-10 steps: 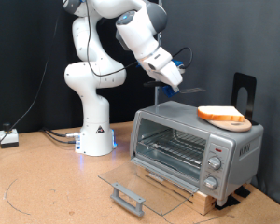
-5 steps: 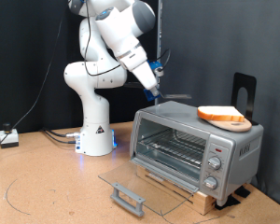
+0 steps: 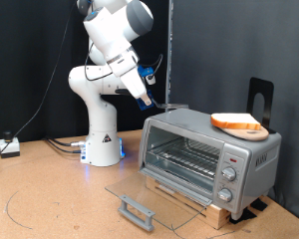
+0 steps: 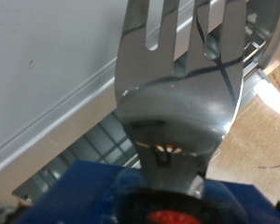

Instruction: Make a piece of toast with the oven

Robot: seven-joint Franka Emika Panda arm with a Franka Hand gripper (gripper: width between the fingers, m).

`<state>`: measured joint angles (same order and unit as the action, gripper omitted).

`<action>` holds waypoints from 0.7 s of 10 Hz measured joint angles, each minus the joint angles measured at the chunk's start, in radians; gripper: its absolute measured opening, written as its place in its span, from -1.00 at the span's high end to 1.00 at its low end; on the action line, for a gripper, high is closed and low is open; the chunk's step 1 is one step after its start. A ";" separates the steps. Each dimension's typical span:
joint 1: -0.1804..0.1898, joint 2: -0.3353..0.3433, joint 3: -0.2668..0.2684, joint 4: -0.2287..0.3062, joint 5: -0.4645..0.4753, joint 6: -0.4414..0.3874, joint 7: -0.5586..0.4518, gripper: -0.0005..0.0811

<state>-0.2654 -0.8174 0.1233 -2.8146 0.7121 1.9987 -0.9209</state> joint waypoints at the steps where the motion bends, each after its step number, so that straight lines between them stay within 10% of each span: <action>1: -0.001 0.004 0.013 0.000 -0.042 -0.002 0.002 -0.14; 7: 0.010 0.080 0.144 0.016 -0.017 0.092 0.066 -0.14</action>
<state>-0.2551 -0.7375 0.2678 -2.7991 0.6947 2.0911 -0.8548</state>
